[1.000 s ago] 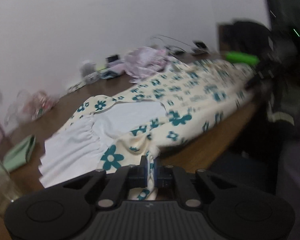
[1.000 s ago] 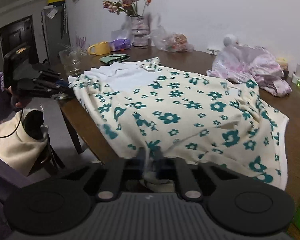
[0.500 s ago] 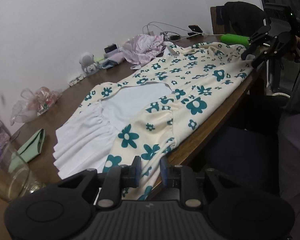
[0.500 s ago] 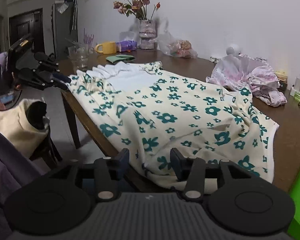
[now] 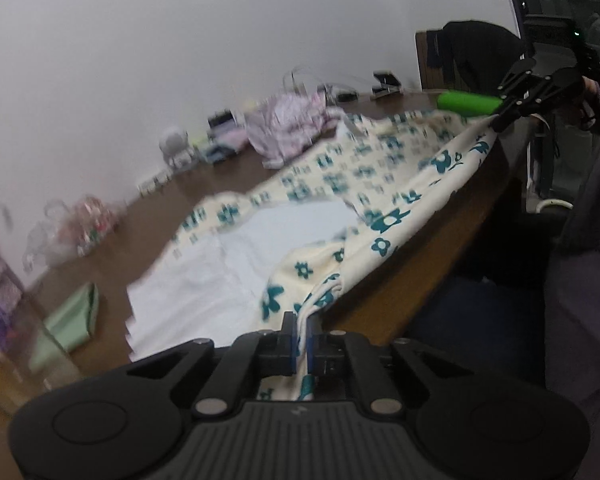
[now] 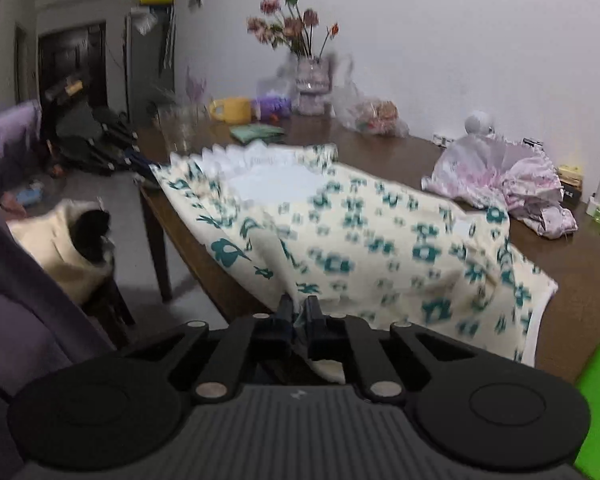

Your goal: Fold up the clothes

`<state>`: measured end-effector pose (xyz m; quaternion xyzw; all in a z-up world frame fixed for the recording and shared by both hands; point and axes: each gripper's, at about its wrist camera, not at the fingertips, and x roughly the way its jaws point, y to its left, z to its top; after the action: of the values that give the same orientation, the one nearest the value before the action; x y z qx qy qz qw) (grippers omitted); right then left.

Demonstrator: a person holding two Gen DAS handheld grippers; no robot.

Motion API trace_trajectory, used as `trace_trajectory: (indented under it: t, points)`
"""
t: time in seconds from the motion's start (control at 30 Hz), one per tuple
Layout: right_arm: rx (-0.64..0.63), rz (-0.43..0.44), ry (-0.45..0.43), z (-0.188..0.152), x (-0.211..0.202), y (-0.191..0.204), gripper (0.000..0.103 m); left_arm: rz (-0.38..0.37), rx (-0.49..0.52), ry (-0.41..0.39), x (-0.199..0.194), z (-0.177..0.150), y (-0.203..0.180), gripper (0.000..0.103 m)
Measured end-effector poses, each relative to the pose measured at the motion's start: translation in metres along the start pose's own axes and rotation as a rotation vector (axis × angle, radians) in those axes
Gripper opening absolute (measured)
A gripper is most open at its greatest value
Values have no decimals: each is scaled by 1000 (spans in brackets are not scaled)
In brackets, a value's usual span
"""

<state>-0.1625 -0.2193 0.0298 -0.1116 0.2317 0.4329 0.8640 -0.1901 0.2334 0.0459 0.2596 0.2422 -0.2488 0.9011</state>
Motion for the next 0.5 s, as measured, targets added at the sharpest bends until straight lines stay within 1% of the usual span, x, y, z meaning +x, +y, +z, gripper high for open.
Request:
trace_trajectory:
  t: [0.07,0.13,0.17,0.23,0.27,0.3,0.33,0.37,0.4,0.43,0.47,0.5]
  points:
    - [8,4,-17,16,1,-15,5,8,30,-17,4,14,13,3]
    - [18,-35,-18,35,12,-32,5,25,75,-12,16,26,26,4]
    - [22,-63,-4,44,22,-40,6,41,78,-2,26,32,33,6]
    - [28,-122,35,59,44,-55,6,31,29,32,48,40,48,8]
    - [32,-162,70,64,59,-61,10,14,32,57,60,40,51,14]
    - [29,-233,107,66,75,-65,16,2,35,81,71,40,54,15]
    - [15,-319,145,65,89,-66,28,15,38,95,76,39,53,16]
    - [-9,-377,168,64,96,-64,30,21,21,103,78,37,55,17]
    - [-36,-424,184,62,101,-61,30,17,-6,95,76,36,58,26]
    - [-36,-433,158,61,95,-59,31,14,-40,77,68,33,62,32]
    - [-25,-427,115,60,84,-57,31,12,-73,58,61,31,65,46]
    - [-14,-421,71,60,74,-56,31,14,-100,35,53,29,67,55]
